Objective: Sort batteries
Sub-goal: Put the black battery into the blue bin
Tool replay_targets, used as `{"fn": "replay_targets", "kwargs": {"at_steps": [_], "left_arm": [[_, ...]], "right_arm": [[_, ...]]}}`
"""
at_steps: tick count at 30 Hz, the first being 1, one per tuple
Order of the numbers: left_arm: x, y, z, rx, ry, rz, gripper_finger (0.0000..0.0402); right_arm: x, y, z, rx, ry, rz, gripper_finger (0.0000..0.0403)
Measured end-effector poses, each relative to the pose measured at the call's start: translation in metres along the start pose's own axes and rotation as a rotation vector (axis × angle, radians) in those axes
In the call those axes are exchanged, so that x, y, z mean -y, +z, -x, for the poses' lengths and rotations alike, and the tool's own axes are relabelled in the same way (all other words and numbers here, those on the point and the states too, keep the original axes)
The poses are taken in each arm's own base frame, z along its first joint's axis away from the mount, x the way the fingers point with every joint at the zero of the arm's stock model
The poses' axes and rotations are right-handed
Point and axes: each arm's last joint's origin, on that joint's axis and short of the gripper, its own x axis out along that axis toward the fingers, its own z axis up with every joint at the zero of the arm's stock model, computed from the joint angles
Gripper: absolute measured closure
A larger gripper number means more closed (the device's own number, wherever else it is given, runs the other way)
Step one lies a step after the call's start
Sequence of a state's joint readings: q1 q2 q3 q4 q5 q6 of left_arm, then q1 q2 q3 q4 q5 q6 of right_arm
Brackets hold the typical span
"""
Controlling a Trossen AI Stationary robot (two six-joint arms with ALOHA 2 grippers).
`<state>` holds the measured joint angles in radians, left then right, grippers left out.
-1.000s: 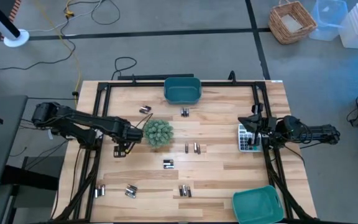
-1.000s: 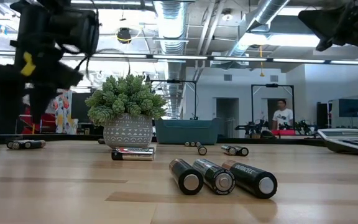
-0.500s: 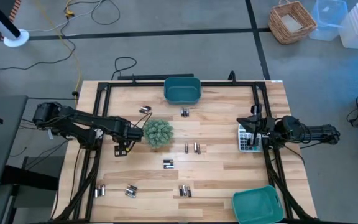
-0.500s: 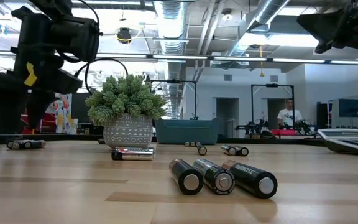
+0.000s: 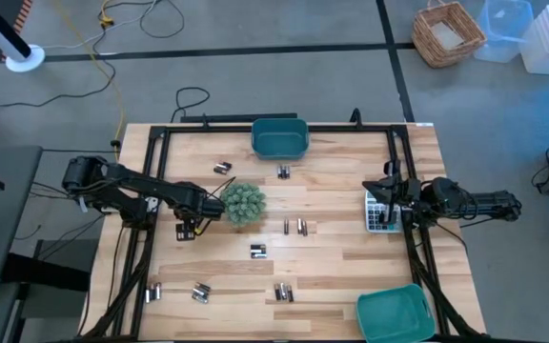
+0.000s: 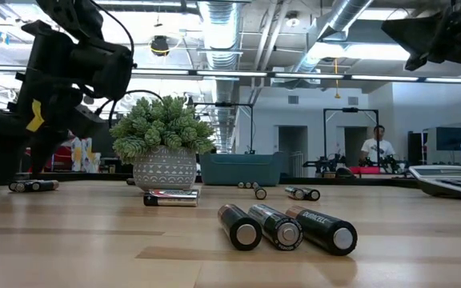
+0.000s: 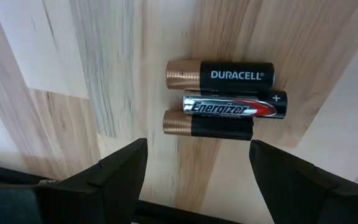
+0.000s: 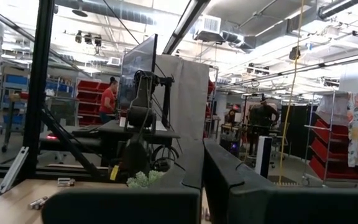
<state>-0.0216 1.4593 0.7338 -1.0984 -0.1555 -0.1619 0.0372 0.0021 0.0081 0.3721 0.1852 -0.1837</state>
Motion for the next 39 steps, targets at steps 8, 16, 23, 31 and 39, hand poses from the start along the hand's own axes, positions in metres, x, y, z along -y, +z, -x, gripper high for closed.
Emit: {"fn": "replay_targets", "kwargs": {"at_steps": [8, 16, 23, 31, 39], "left_arm": [[0.000, 0.001, 0.000, 0.009, -0.022, -0.008, 0.0121], [-0.007, 0.003, -0.002, 0.012, -0.057, 0.027, 0.0107], [-0.013, 0.005, -0.003, 0.019, -0.098, 0.053, 0.0093], [-0.014, 0.006, -0.003, 0.020, -0.125, 0.049, 0.0089], [-0.015, 0.006, -0.004, 0.022, -0.106, 0.059, 0.0089]], "right_arm": [[0.000, 0.000, 0.000, -0.001, 0.000, 0.000, 0.0376], [0.000, 0.000, 0.000, -0.001, 0.000, 0.000, 0.0376], [0.000, 0.000, 0.000, -0.001, 0.000, 0.000, 0.0376], [0.000, -0.001, 0.000, -0.014, 0.003, 0.003, 0.0376], [0.000, -0.001, 0.000, -0.014, 0.003, 0.003, 0.0376]]}}
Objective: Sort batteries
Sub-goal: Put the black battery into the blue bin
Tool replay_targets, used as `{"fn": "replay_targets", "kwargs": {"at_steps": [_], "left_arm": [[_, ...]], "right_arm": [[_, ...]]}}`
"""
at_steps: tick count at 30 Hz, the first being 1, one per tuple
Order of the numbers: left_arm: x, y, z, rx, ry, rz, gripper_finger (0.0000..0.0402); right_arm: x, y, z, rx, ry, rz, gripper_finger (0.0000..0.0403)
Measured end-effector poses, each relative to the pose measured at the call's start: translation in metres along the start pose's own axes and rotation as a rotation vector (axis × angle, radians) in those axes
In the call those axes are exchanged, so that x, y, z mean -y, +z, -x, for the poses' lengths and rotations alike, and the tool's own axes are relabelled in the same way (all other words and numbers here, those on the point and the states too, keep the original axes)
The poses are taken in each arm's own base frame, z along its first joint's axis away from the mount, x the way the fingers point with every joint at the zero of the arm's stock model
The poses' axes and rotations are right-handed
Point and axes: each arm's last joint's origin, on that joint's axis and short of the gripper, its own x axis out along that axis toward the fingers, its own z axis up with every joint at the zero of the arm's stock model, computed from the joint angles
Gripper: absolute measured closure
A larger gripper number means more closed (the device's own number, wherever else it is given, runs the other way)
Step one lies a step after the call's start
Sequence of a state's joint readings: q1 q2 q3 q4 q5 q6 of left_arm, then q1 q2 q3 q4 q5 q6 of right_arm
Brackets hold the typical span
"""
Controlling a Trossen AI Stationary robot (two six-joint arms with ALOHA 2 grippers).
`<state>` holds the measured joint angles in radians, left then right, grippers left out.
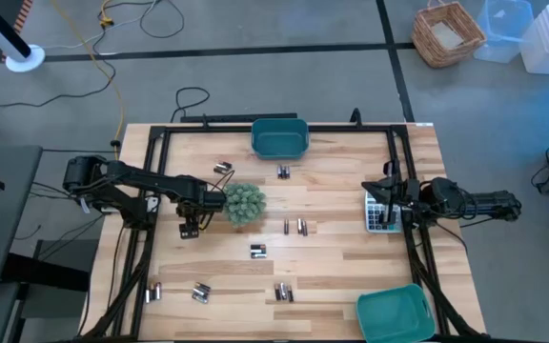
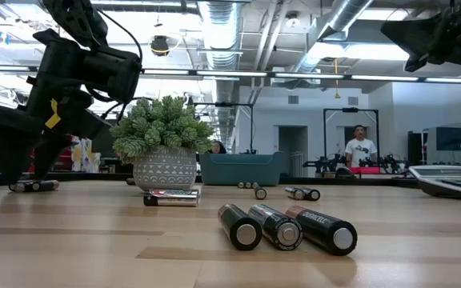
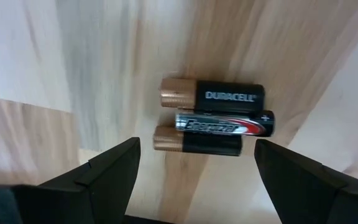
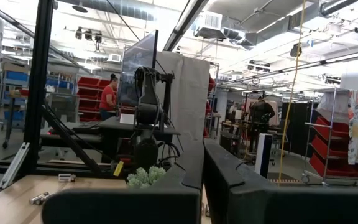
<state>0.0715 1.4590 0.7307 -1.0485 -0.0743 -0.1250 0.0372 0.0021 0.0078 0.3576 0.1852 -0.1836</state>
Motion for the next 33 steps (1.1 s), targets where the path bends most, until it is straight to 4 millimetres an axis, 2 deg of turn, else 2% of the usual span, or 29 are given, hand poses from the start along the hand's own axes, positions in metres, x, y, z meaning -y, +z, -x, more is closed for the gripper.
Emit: {"fn": "replay_targets", "kwargs": {"at_steps": [5, 13, 33], "left_arm": [[0.000, 0.001, -0.002, -0.010, 0.002, 0.001, 0.0089], [0.002, 0.008, -0.016, -0.113, 0.026, -0.001, 0.0089], [-0.003, 0.013, -0.019, -0.073, 0.008, -0.018, 0.0090]], "right_arm": [[0.000, 0.000, 0.000, -0.001, 0.000, 0.000, 0.0376], [0.000, -0.002, 0.000, -0.016, 0.003, -0.009, 0.0376], [0.000, -0.002, 0.000, -0.021, 0.004, -0.006, 0.0376]]}}
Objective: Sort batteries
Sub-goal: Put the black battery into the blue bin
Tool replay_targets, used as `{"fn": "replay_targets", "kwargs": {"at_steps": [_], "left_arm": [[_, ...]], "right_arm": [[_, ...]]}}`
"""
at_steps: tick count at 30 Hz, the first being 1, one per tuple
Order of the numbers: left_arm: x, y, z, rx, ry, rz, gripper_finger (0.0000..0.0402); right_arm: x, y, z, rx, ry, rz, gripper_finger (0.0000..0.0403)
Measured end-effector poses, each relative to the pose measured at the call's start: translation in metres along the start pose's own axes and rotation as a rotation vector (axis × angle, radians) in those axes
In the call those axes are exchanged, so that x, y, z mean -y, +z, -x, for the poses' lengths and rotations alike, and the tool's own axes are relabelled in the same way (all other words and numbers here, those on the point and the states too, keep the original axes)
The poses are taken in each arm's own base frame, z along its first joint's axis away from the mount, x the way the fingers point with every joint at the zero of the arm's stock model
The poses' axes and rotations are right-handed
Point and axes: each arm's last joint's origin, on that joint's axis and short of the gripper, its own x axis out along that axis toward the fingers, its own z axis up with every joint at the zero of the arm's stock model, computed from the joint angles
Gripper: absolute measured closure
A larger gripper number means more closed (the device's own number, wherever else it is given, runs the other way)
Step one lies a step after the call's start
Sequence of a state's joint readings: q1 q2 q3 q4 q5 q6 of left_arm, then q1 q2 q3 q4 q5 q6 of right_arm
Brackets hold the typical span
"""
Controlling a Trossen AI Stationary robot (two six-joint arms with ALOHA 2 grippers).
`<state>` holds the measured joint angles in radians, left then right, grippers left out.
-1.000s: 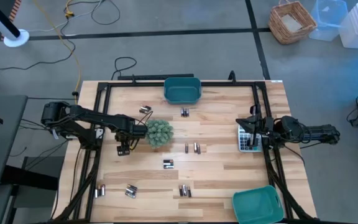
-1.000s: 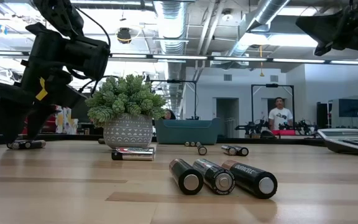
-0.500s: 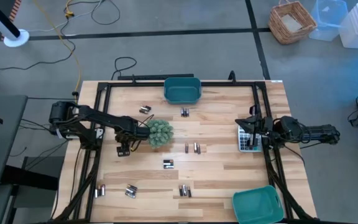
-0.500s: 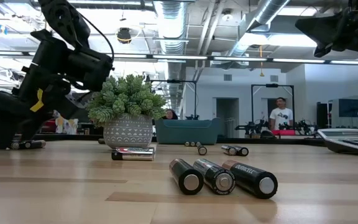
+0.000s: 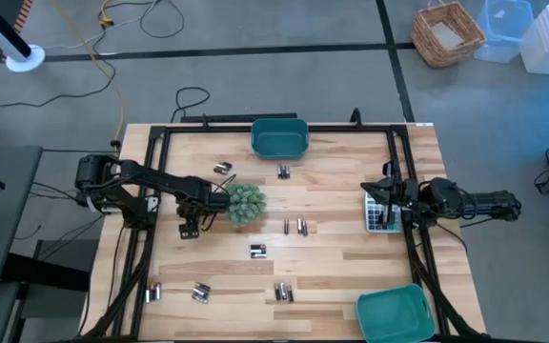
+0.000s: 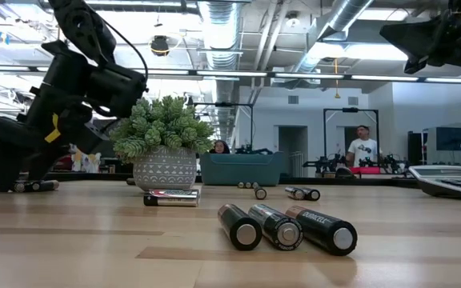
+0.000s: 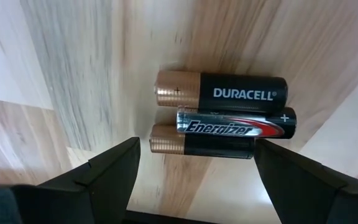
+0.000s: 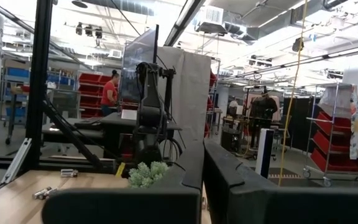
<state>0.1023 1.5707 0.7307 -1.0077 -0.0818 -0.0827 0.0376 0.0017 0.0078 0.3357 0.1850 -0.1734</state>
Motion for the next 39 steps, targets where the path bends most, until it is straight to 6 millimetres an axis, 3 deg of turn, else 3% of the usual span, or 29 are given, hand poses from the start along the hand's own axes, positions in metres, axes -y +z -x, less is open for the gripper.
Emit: {"fn": "replay_targets", "kwargs": {"at_steps": [39], "left_arm": [[-0.0080, 0.0017, -0.0014, 0.006, -0.090, -0.009, 0.0114]], "right_arm": [[0.0000, 0.0000, 0.0000, 0.000, 0.000, 0.003, 0.0376]]}}
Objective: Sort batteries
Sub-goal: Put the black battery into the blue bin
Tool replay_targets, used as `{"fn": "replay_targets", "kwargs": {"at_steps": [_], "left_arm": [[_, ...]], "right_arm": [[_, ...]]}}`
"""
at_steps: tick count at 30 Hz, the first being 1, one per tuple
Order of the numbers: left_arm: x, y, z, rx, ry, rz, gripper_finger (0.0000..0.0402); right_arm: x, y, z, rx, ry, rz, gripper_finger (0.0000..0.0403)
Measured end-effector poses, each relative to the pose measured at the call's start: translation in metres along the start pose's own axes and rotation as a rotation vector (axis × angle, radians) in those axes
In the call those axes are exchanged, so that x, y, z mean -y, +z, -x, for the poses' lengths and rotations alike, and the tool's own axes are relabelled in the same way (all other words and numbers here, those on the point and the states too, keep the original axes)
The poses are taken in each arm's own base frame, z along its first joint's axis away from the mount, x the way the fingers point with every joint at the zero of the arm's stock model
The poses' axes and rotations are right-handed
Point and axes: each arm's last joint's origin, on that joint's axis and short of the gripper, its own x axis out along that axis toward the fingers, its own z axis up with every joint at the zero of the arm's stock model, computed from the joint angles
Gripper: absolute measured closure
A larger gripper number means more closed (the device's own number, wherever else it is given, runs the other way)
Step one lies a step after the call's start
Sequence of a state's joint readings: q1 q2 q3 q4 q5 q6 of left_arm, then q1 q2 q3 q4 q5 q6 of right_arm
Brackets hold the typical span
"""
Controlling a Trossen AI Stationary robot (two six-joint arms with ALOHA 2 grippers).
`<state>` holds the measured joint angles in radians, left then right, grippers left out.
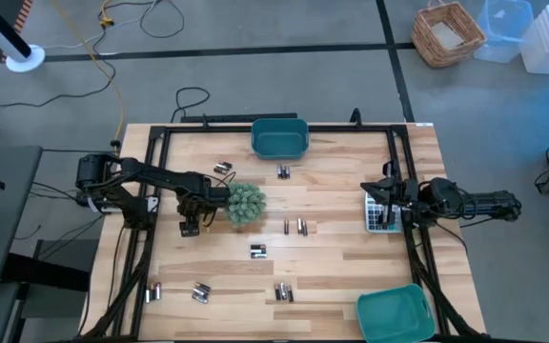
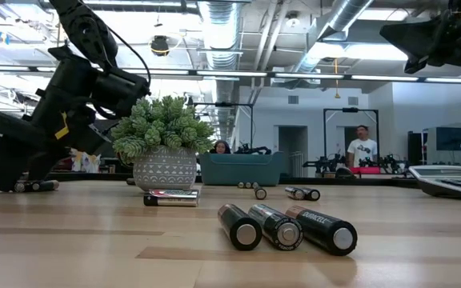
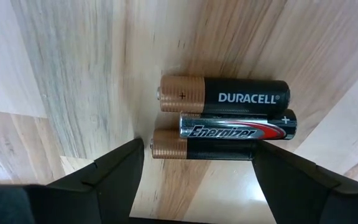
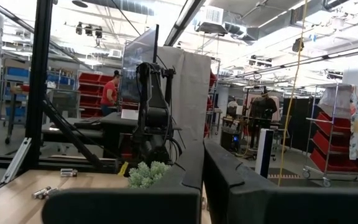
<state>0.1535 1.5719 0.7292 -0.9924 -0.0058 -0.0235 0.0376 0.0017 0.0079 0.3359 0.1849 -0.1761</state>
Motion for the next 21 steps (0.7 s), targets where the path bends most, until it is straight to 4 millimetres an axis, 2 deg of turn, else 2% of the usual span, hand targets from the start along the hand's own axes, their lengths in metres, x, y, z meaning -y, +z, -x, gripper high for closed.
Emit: {"fn": "replay_targets", "kwargs": {"at_steps": [15, 21], "left_arm": [[0.0002, 0.0001, 0.0001, 0.001, -0.007, 0.000, 0.0114], [0.0004, 0.0003, 0.0001, 0.001, -0.010, 0.000, 0.0128]], "right_arm": [[0.0000, 0.0000, 0.0000, 0.000, 0.000, 0.005, 0.0376], [0.0000, 0.0000, 0.0000, 0.000, 0.000, 0.005, 0.0376]]}}
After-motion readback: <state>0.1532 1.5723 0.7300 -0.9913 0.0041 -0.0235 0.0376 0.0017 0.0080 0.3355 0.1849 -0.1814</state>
